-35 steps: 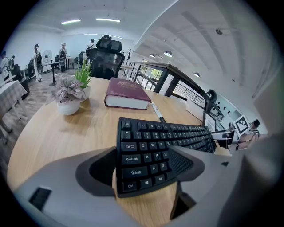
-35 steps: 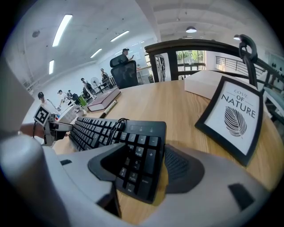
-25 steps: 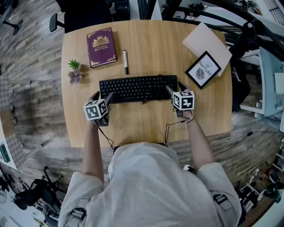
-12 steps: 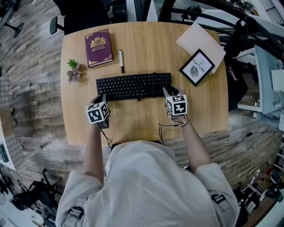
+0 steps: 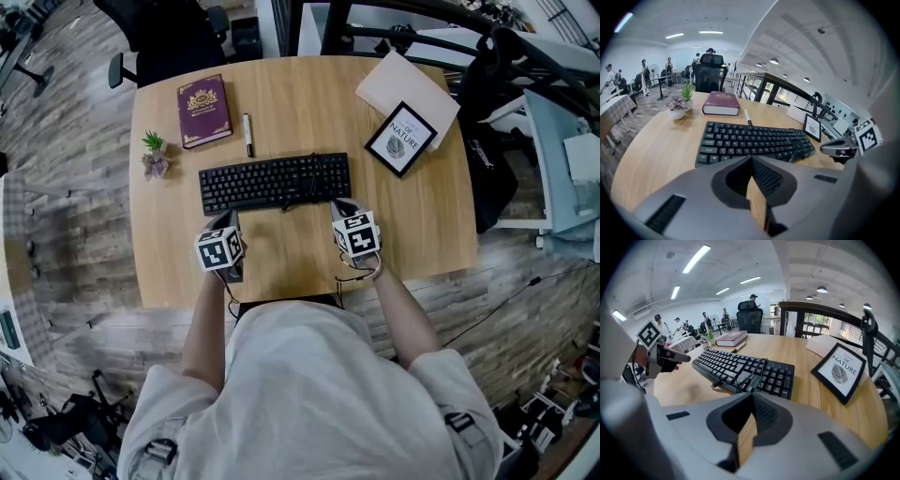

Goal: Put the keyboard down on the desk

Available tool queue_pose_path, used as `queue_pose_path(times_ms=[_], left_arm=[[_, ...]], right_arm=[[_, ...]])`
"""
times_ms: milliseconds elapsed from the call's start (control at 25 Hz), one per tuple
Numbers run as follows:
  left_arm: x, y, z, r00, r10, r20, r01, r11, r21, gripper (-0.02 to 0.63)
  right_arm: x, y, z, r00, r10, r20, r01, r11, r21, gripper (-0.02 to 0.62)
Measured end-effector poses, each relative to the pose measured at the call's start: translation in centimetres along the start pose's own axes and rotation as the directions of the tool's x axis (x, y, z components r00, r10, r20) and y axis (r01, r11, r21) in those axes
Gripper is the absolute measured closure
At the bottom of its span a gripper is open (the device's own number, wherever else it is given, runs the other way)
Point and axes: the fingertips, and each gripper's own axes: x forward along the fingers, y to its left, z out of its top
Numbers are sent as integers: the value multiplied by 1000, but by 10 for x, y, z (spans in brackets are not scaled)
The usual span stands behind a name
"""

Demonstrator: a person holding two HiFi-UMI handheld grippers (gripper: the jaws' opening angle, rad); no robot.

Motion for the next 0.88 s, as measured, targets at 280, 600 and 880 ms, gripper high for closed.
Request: queue_pose_path(times_ms=[280, 600, 880], left_arm=[[-16, -35, -29, 1000, -21, -9, 21, 1000, 14, 595], [-36, -69, -54, 999, -47, 27, 47, 999, -4, 595], [-61, -95, -23, 984, -79, 158, 85, 996, -33, 595]], right_arm=[[-26, 18, -28, 999, 34, -3, -34, 999, -8, 591], [-54, 22, -41, 997, 32, 66, -31, 999, -10, 591], [-84, 21, -6, 974, -26, 224, 41, 997, -63, 592]])
